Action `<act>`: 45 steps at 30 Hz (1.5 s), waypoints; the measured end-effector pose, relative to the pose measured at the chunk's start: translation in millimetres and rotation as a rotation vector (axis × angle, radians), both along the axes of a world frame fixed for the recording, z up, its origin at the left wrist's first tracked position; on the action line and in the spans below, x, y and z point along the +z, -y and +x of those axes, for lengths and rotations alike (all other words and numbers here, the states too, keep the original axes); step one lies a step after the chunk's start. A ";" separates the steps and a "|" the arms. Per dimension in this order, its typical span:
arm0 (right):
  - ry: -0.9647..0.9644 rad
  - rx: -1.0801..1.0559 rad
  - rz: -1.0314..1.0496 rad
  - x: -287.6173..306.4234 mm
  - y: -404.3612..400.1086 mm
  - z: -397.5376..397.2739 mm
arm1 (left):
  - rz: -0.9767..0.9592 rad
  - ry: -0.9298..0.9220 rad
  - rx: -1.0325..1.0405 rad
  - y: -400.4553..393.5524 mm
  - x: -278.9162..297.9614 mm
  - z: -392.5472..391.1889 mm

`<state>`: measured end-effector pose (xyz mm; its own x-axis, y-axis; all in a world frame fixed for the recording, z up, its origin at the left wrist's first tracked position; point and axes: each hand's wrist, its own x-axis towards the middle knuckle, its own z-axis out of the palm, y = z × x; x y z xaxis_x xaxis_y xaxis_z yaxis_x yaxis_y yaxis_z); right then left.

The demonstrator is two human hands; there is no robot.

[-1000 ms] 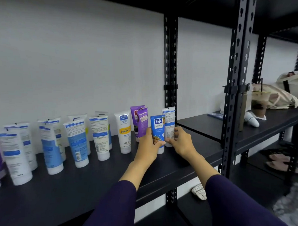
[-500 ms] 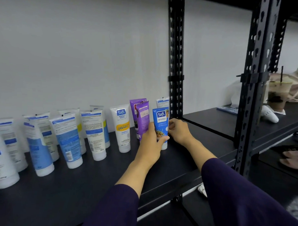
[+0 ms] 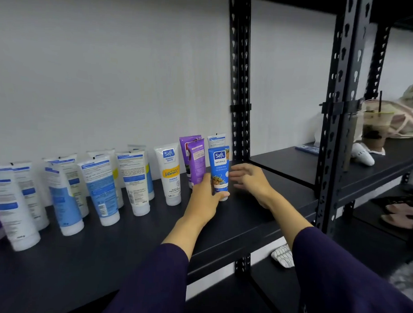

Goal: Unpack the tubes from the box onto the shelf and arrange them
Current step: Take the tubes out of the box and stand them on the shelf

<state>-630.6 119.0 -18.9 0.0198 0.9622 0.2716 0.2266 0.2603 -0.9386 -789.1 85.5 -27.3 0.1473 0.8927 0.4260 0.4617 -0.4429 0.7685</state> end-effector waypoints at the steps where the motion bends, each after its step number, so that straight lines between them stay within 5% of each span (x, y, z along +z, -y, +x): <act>1: -0.049 0.036 -0.014 2.0 9.1 0.7 | -0.014 -0.028 0.011 3.5 -0.5 -2.3; 6: 0.026 0.192 -0.037 3.8 40.6 -8.4 | -0.020 -0.295 0.133 24.9 -5.7 -18.8; 13: 0.325 -0.043 0.037 -0.2 39.8 -29.0 | -0.063 -0.553 0.107 49.6 -4.0 -32.7; 31: 0.386 -0.265 0.007 -4.7 21.2 -38.2 | -0.043 -0.602 0.146 50.2 -2.9 -29.4; 45: 0.518 -0.506 0.205 -44.6 211.7 37.8 | 0.269 -0.514 0.048 147.7 -4.8 38.6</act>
<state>-592.7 -92.7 -63.5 0.2675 0.7988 0.5389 0.7645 0.1645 -0.6233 -750.5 -62.2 -32.2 0.3572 0.7736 0.5233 0.7699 -0.5611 0.3040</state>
